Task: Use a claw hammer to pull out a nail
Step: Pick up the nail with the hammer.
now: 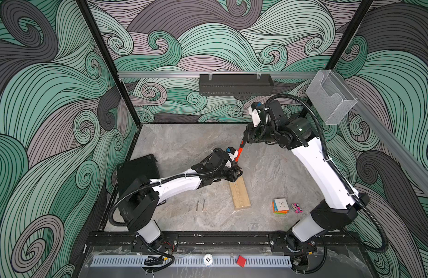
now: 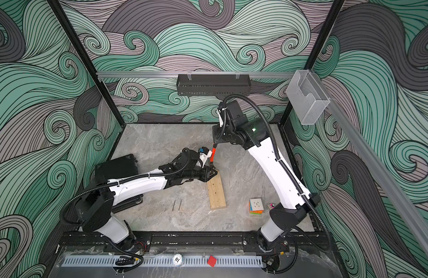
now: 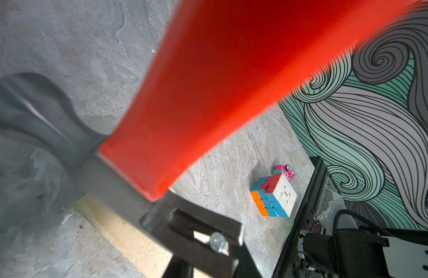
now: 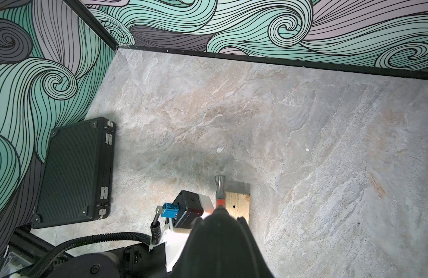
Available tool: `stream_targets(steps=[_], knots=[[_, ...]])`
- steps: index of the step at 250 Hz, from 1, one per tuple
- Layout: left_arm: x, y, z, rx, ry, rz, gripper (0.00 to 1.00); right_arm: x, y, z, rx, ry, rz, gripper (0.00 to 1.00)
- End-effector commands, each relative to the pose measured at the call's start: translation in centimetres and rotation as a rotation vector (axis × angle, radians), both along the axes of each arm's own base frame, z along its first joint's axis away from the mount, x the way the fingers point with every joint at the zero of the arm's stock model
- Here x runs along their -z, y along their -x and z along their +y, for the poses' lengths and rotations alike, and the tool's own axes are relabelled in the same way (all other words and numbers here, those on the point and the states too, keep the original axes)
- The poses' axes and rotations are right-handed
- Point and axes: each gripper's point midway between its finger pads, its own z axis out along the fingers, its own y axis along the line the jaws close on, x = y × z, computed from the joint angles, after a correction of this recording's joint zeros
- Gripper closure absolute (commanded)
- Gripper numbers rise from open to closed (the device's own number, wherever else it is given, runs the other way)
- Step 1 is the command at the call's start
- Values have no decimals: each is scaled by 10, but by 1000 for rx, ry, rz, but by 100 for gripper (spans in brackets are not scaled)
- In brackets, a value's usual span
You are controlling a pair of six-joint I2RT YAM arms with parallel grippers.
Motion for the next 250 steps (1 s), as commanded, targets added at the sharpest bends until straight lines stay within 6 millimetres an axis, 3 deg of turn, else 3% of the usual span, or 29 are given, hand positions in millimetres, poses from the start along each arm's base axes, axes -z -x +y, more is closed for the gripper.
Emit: stream_targets(steps=[1, 78, 169, 250], knots=[[-15, -6, -9, 10, 32, -26, 81, -33, -3, 6, 2, -109, -74, 92], [-15, -9, -6, -11, 15, -28, 100, -32, -3, 3, 9, -111, -73, 92], [-21, -8, -5, 1, -2, -34, 100, -29, -4, 1, 10, -99, -82, 93], [-46, -2, -13, 85, 1, -58, 100, -25, -15, 6, -8, -93, -127, 93]])
